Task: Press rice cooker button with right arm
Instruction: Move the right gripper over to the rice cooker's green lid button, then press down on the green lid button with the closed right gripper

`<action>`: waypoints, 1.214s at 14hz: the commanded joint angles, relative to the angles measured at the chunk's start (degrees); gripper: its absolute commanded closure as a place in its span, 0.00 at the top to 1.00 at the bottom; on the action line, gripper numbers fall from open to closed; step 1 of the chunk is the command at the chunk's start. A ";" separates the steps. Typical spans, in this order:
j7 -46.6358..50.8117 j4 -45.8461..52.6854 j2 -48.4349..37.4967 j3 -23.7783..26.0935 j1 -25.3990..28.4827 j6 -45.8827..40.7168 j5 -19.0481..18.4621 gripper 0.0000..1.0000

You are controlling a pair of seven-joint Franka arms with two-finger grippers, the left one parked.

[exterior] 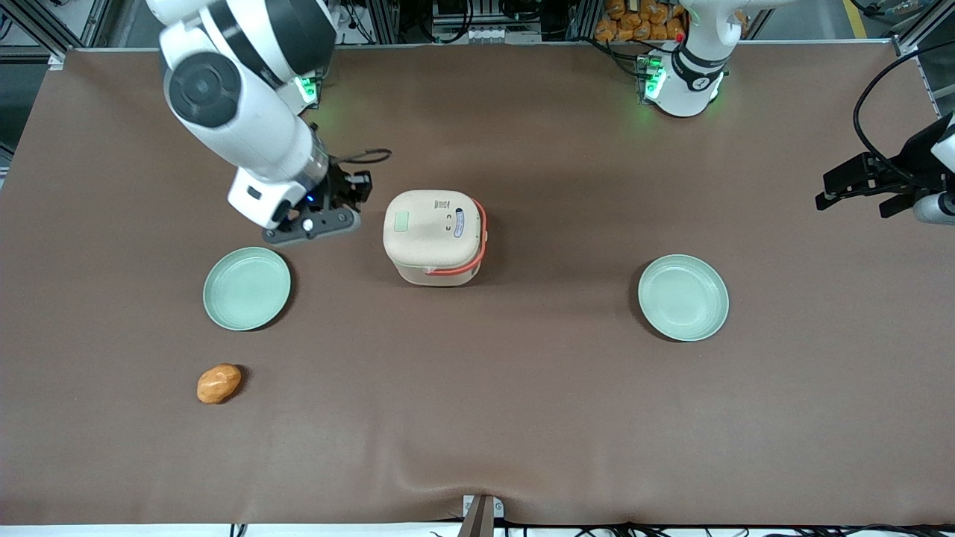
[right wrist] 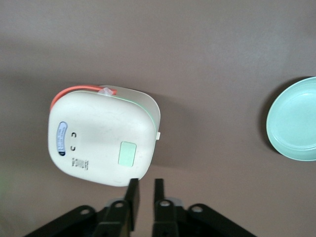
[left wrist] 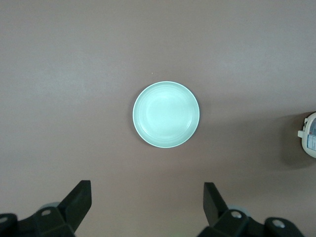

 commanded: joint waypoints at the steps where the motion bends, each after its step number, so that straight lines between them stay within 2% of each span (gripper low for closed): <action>1: 0.75 -1.87 1.17 -0.62 1.63 2.50 0.61 0.13; 9: 0.75 -9.70 3.37 -0.53 5.41 9.79 0.61 0.13; 17: 0.75 -10.05 6.01 -0.53 7.70 9.98 0.61 0.12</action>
